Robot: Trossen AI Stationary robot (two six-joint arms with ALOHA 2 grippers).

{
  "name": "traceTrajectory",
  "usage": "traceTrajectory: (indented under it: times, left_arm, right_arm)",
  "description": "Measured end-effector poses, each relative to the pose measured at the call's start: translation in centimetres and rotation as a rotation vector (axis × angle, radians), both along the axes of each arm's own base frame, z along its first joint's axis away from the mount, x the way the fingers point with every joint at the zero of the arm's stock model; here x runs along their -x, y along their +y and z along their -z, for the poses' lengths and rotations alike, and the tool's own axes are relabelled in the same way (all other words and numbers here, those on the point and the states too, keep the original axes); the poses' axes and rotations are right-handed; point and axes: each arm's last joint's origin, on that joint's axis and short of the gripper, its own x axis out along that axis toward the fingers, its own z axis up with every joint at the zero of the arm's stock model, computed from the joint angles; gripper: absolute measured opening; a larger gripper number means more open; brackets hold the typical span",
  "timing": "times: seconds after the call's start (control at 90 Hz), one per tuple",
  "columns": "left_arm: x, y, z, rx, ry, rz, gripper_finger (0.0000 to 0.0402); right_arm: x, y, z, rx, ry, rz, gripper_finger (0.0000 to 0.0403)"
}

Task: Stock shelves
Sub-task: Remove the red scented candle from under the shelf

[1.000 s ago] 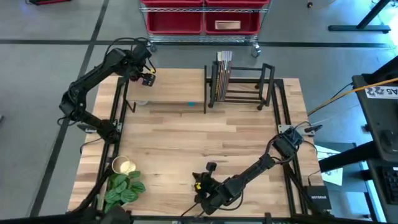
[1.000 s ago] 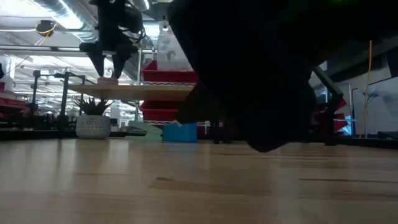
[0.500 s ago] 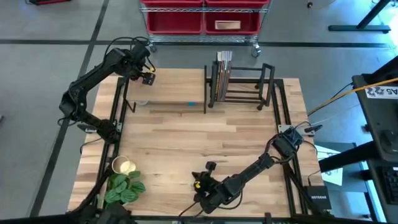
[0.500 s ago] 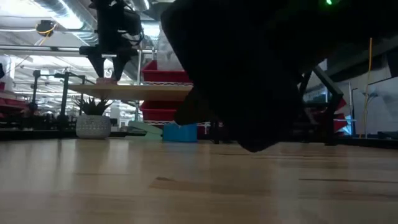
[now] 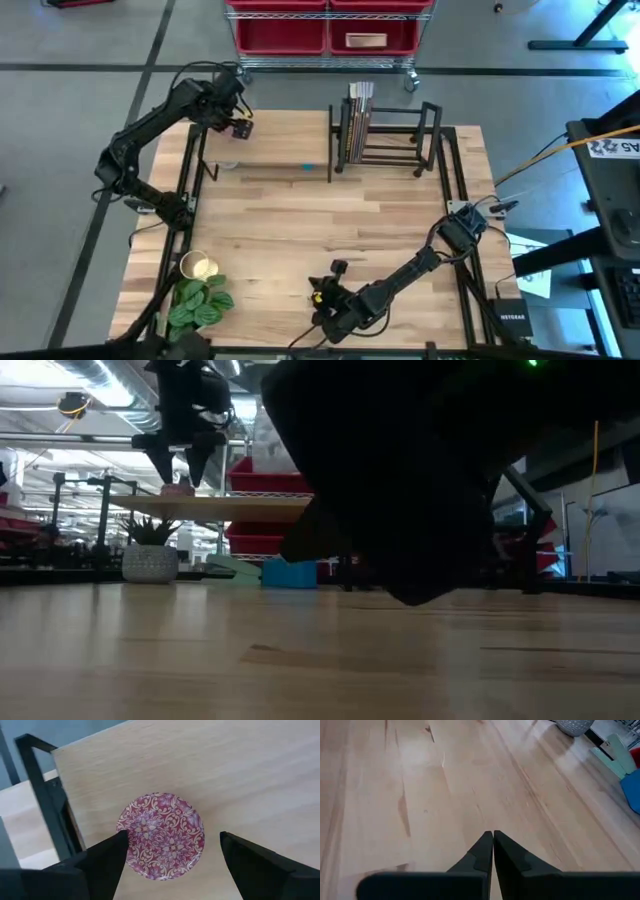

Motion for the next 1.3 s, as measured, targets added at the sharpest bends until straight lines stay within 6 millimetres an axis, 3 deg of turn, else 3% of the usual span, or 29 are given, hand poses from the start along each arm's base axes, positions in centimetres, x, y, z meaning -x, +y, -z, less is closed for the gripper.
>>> traceTrajectory:
  times: [0.278,0.478,0.856,1.3]
  left_arm:
    - [-1.3,-0.9,-1.3,-0.021,-0.027,0.078,0.0304]
    - [-1.1,-0.9,-1.5,-0.026,-0.015,0.071,0.0304]
    - [-0.4,-0.4,0.7,0.032,0.045,0.054,0.0303]
    - [-1.3,0.4,1.1,-0.004,-0.011,0.092,0.0303]
  right_arm:
    - [0.0,0.0,0.0,0.000,0.000,0.001,0.0000]
    - [-0.2,-0.2,0.0,-0.007,0.004,0.001,0.0000]
    - [-0.2,-0.2,0.0,-0.007,0.005,0.000,0.0000]
    - [-0.2,-0.2,0.0,-0.007,0.005,0.000,0.0000]
